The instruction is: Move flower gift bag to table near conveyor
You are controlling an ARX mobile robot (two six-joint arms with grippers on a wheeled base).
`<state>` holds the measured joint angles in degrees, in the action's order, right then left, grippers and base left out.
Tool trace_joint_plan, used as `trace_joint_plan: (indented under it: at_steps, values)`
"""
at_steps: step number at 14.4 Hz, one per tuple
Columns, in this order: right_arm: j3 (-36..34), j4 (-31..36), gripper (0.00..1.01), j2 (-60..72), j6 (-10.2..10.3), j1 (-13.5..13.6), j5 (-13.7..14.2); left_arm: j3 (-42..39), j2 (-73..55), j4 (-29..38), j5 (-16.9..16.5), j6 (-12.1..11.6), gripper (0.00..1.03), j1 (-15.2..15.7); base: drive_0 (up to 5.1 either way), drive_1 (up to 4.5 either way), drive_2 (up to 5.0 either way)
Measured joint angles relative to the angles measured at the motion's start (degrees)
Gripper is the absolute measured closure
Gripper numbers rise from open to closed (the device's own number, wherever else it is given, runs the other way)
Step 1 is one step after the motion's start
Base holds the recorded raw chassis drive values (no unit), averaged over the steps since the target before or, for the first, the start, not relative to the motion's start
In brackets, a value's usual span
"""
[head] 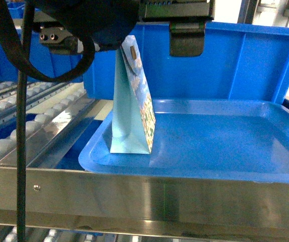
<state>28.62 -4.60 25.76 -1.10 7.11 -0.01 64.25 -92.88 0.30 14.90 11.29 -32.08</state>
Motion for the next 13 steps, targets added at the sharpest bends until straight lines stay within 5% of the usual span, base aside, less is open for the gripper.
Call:
trace_joint_plan:
  at_steps: [4, 9, 13]
  values:
    - [0.0, -0.02, 0.99, 0.0, 0.0, 0.0, 0.0, 0.02, -2.8, -1.18, 0.66, 3.17, 0.05, -0.72, 0.0, 0.0, 0.0]
    - [0.0, 0.0, 0.99, 0.0, 0.0, 0.0, 0.0, -0.87, -4.26, -0.7, 4.61, 1.97, 0.06, -0.48, 0.0, 0.0, 0.0]
    - [0.0, 0.02, 0.99, 0.0, 0.0, 0.0, -0.02, -1.77, -4.26, -0.07, 4.79, 0.85, 0.47, -0.33, 0.0, 0.0, 0.0]
